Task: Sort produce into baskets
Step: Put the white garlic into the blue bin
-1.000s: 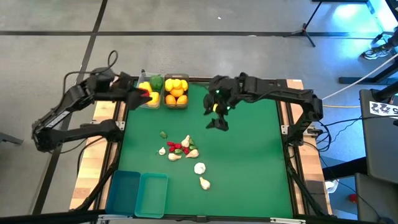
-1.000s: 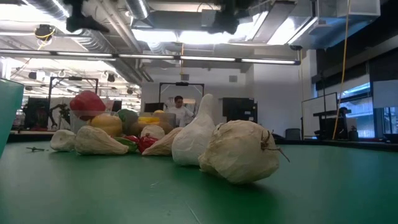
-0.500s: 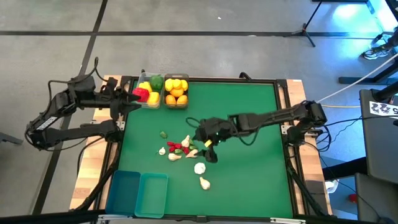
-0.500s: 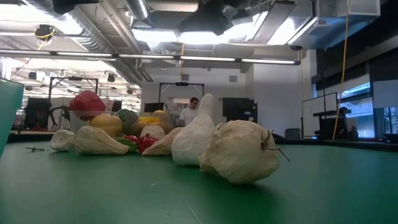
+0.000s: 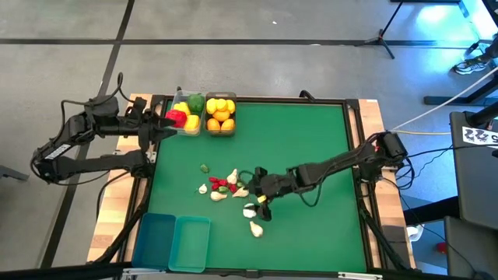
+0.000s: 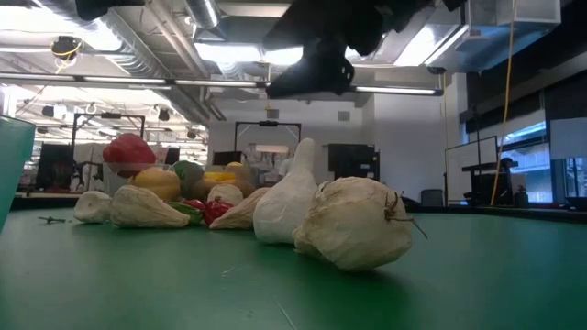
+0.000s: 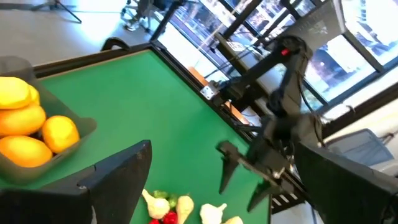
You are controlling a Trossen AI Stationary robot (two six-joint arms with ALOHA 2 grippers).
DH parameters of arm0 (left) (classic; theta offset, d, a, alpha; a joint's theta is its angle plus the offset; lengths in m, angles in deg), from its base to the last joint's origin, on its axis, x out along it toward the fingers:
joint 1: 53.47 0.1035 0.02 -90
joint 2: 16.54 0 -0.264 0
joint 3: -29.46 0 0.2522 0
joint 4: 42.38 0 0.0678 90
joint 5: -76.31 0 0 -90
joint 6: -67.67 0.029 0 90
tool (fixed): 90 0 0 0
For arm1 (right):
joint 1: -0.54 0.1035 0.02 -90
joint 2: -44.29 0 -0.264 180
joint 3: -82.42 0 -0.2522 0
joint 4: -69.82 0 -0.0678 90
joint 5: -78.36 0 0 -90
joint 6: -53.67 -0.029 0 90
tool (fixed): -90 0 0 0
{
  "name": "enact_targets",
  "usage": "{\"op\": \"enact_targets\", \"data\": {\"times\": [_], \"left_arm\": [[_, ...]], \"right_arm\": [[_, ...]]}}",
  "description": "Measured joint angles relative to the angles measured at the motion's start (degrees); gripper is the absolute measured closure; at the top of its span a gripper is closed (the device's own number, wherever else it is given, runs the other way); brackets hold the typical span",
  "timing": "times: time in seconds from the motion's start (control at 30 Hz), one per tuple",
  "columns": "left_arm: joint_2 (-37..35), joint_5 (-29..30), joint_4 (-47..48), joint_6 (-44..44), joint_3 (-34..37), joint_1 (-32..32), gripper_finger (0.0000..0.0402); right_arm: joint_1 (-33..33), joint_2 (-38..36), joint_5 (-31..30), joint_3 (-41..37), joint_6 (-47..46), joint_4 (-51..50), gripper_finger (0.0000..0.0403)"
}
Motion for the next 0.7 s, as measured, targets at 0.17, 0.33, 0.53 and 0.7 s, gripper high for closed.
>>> {"op": "enact_targets", "data": {"times": [0.17,0.33,0.53,0.7], "left_arm": [[0.0,1.0,0.4,0.0,1.1,0.0,0.0015],[0.0,1.1,0.6,-0.8,3.0,0.0,0.0015],[0.0,1.1,0.6,-1.4,4.0,0.0,0.0015],[-0.1,1.5,0.5,-1.3,4.0,0.0,0.0015]], "right_arm": [[3.5,4.7,-3.9,0.1,-1.1,5.0,0.0071],[6.2,8.3,-7.1,0.0,-5.3,5.3,0.0071],[8.3,10.2,-12.3,0.0,-7.4,5.2,0.0071],[8.2,10.5,-13.4,-1.4,-11.0,2.4,0.0084]]}}
